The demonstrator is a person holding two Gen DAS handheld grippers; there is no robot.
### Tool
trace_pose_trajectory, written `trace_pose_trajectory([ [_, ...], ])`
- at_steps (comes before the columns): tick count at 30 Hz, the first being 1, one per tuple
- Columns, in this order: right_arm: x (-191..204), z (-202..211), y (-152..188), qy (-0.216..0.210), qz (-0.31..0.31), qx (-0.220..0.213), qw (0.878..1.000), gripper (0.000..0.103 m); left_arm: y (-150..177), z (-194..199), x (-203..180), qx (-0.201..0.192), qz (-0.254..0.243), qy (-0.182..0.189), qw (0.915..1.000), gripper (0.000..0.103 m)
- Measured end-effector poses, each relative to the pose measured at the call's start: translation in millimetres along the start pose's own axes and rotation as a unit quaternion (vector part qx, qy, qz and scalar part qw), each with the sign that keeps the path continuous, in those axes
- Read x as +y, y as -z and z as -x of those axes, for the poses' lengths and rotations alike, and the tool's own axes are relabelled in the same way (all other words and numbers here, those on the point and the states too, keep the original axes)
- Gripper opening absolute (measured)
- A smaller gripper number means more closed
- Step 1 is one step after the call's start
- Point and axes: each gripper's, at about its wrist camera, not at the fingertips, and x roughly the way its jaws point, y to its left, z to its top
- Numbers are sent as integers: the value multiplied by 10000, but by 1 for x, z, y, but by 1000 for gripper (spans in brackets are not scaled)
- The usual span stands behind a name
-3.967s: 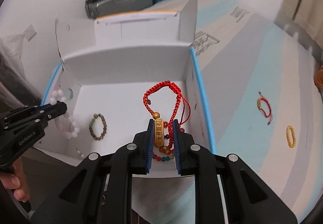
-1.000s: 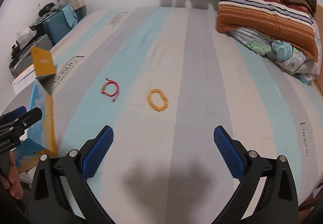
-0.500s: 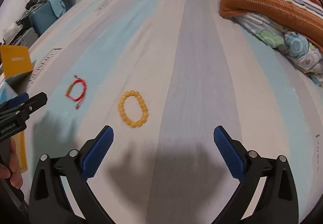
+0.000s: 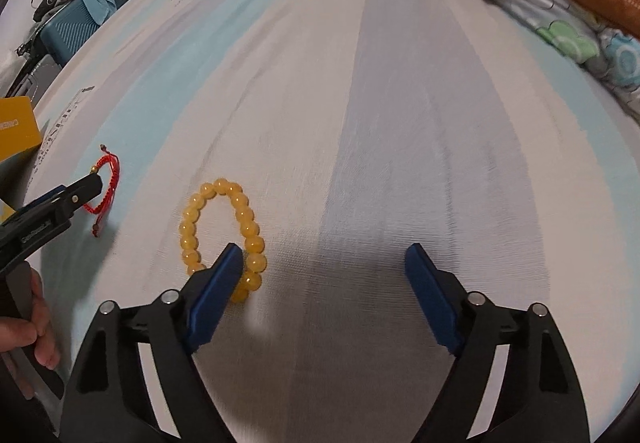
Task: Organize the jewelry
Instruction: 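Grasp the small red-string bracelet with the left tool while the right tool grasps the yellow bead bracelet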
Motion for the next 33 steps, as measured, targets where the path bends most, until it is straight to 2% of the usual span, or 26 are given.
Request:
trace_pose_trajectory([
  [3,3,-4,2,51,90,-42,9999,75,2,-3,-1,-25,-78,-111,9999,76],
  [4,4,-4,2,64,132,-63,9999,73,3,-3,-3,-38,-124,-152,9998,71],
  [7,10,-2,4,85,243,-99,9996,60,3,-4,-4,-25,-164,-190,9997,57],
  [9,15,0,4,77,325,-90,9994,47,3,-4,-5,16,-152,-181,9997,49],
  [11,20,2,3,44,425,-75,9991,35,4,-2,-8,55,-171,-130,9998,32],
  [12,22,2,3,45,457,-64,9989,30,4,-2,-9,97,-195,-81,9997,28],
  [14,26,3,3,36,478,-35,9988,24,5,-1,-9,165,-228,-45,9996,14],
  [15,26,4,3,46,472,-32,9989,22,5,0,-9,215,-224,-18,9995,11],
  [17,27,6,3,71,432,-33,9990,16,5,2,-9,307,-185,71,9993,8],
  [21,24,14,1,20,312,-47,9995,9,5,11,-10,367,-229,159,9989,7],
  [33,31,61,5,-47,285,-299,9991,9,9,54,-11,306,-297,274,9987,7],
])
